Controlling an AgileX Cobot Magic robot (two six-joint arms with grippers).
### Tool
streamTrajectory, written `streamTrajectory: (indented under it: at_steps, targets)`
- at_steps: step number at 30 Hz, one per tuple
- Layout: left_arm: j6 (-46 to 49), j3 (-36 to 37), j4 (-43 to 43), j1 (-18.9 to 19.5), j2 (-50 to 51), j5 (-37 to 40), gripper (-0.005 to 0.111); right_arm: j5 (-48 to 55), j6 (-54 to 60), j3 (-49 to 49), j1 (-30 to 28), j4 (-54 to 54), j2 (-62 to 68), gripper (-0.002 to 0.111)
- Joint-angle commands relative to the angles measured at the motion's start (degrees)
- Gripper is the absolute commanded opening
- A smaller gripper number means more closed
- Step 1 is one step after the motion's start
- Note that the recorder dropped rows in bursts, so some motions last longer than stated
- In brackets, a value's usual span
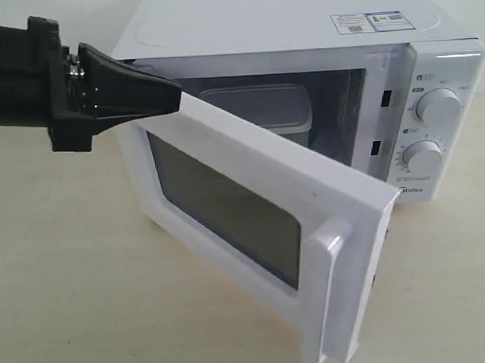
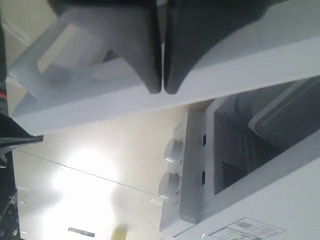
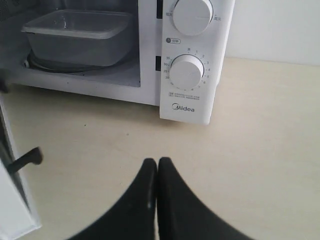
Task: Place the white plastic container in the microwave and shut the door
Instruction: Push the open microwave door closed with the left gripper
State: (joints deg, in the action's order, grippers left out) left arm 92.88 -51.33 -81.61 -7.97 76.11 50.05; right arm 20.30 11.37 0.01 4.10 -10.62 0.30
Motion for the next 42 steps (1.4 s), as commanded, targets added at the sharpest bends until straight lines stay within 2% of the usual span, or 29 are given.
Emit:
streamTrajectory:
  at_steps: [1,8,15,18,24,29,31,33,35,39,42]
  targets:
    - [1.4,0.3,-2.1,-0.1,2.5,-0.6,0.004,-0.4,0.0,0.0,-0.2,0.5,-0.3,0.000]
    - [2.2,0.3,-6.1,-0.1,5.6,-1.1,0.004,-0.4,0.0,0.0,-0.2,0.5,-0.3,0.000]
    - [12.1,0.3,-17.3,-0.1,11.3,-1.3,0.004,-0.4,0.0,0.0,-0.2,0.5,-0.3,0.000]
    - [18.3,0.0,-18.3,-0.1,13.6,-1.4,0.004,-0.4,0.0,0.0,-0.2,0.5,-0.3,0.000]
    - [19.5,-2.4,-18.3,-0.1,16.3,-6.3,0.004,-0.4,0.0,0.0,-0.2,0.5,-0.3,0.000]
    - [19.2,-6.3,-18.3,-0.1,16.3,-17.0,0.004,-0.4,0.0,0.0,-0.2,0.5,-0.3,0.000]
    - [16.1,-7.9,-18.3,-0.1,16.3,-22.4,0.004,-1.0,0.0,0.0,-0.2,0.5,-0.3,0.000]
    - [11.4,-8.8,-18.3,0.0,16.3,-23.8,0.004,-1.7,0.0,0.0,-0.2,0.5,-0.3,0.000]
    - [8.7,-8.9,-18.3,0.1,16.3,-20.6,0.004,-1.7,0.0,0.0,-0.2,0.5,-0.3,0.000]
    - [6.3,-8.9,-13.7,0.1,16.3,-5.3,0.004,-1.7,0.0,0.0,-0.2,0.6,-0.3,0.000]
    - [1.2,-8.9,-8.7,0.1,15.3,-0.8,0.004,-1.7,0.0,0.0,-0.2,0.6,-0.3,0.000]
